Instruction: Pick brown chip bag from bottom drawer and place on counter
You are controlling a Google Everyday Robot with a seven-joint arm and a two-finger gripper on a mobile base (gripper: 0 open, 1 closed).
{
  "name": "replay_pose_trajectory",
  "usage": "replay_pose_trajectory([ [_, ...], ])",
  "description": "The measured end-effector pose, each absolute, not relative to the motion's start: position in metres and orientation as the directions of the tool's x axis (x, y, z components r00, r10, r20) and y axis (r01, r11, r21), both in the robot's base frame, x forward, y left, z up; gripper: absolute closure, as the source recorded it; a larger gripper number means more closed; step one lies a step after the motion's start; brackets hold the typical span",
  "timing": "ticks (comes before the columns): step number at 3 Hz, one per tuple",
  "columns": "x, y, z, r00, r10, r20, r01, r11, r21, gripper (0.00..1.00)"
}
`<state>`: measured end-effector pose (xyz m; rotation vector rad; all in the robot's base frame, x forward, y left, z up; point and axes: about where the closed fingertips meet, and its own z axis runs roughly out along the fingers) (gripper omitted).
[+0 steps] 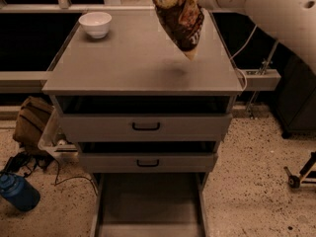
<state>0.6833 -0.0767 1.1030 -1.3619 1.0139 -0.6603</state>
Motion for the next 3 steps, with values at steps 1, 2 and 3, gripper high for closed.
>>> replay_pose_trajectory([
  [1, 0.7493, -0.0441, 1.0573, 0.482, -0.846, -0.228, -0.152, 0.176, -0.973, 1.0],
  [2, 0.7493, -0.044, 1.0573, 0.482, -0.846, -0.228, -0.152, 0.176, -0.973, 1.0],
  [3, 0.749, -0.042, 1.0596, 0.487, -0.843, -0.23, -0.137, 0.186, -0.973, 1.0],
])
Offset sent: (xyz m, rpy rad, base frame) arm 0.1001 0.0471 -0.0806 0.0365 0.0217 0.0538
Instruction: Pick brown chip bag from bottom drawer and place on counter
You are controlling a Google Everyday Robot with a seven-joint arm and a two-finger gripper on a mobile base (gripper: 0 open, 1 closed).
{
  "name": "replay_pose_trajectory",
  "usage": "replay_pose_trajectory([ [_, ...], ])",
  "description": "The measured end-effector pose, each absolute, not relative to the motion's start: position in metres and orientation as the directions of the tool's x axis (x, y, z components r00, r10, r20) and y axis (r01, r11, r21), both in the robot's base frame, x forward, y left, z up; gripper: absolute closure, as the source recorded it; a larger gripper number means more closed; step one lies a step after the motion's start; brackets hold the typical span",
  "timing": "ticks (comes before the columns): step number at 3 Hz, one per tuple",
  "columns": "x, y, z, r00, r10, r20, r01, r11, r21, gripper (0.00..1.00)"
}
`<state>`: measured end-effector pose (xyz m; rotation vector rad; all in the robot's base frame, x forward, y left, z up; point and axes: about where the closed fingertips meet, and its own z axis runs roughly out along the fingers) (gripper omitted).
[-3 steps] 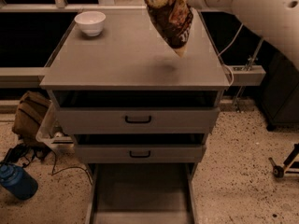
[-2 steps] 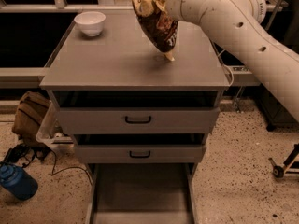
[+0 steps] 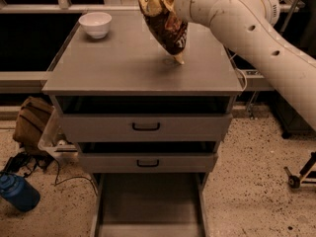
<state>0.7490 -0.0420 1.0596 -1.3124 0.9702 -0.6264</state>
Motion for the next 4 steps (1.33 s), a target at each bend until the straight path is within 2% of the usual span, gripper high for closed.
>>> replay_pose_trajectory([
  [1, 0.7484, -0.0418, 1.0573, 0.491, -0.839, -0.236, -0.12, 0.203, -0.972, 1.0],
  [2, 0.7484, -0.0418, 1.0573, 0.491, -0.839, -0.236, -0.12, 0.203, -0.972, 0.82],
  [4, 0.7484, -0.0417, 1.0572, 0.491, -0.838, -0.236, -0.12, 0.203, -0.972, 0.34],
])
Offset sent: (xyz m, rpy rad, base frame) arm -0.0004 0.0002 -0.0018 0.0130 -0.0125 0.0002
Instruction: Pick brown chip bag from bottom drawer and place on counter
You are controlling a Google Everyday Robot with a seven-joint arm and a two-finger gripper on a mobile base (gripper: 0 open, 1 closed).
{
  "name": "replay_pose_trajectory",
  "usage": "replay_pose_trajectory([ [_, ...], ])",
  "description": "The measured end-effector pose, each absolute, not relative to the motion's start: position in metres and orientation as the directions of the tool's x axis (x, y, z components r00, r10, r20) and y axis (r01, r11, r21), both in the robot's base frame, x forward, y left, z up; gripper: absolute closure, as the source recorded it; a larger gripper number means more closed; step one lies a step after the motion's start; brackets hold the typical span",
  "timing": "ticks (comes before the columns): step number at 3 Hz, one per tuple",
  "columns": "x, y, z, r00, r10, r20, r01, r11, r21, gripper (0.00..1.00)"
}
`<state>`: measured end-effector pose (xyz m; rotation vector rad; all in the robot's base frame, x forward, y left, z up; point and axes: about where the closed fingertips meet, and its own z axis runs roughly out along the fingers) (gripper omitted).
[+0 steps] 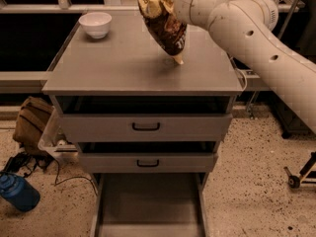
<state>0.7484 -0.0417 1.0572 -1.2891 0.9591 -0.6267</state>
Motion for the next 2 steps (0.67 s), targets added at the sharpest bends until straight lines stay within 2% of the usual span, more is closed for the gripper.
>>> replay_pose_trajectory([
  [1, 0.7484, -0.0417, 1.0572, 0.491, -0.838, -0.236, -0.12, 0.203, -0.972, 0.1],
  [2, 0.7484, -0.0416, 1.0572, 0.491, -0.838, -0.236, -0.12, 0.203, -0.972, 0.0],
])
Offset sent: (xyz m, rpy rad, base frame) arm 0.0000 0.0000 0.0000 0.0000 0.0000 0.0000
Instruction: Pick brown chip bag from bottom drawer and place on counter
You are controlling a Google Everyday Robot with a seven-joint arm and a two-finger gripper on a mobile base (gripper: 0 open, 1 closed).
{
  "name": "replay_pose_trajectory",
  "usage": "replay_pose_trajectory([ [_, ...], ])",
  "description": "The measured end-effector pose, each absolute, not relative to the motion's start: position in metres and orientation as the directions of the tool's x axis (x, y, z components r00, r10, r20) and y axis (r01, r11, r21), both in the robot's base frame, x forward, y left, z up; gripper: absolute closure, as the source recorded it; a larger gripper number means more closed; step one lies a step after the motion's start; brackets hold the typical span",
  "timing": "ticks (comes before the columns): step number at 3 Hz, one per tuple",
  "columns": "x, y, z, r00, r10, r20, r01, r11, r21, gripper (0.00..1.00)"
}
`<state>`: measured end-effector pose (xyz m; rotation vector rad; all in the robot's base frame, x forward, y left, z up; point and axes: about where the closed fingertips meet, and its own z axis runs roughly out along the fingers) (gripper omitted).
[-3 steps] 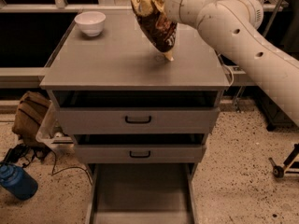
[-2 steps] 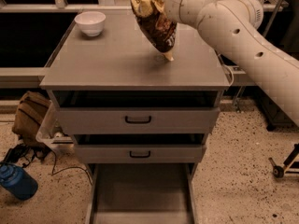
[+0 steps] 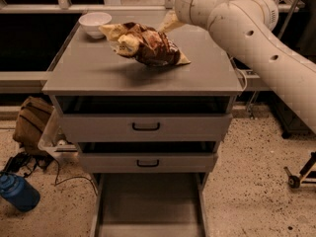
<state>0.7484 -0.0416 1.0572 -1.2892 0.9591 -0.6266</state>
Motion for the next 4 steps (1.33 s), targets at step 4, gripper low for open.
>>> replay_pose_trajectory([
  [4, 0.636, -0.124, 1.225, 0.39, -0.92, -0.021, 0.205, 0.109, -0.973, 0.0],
])
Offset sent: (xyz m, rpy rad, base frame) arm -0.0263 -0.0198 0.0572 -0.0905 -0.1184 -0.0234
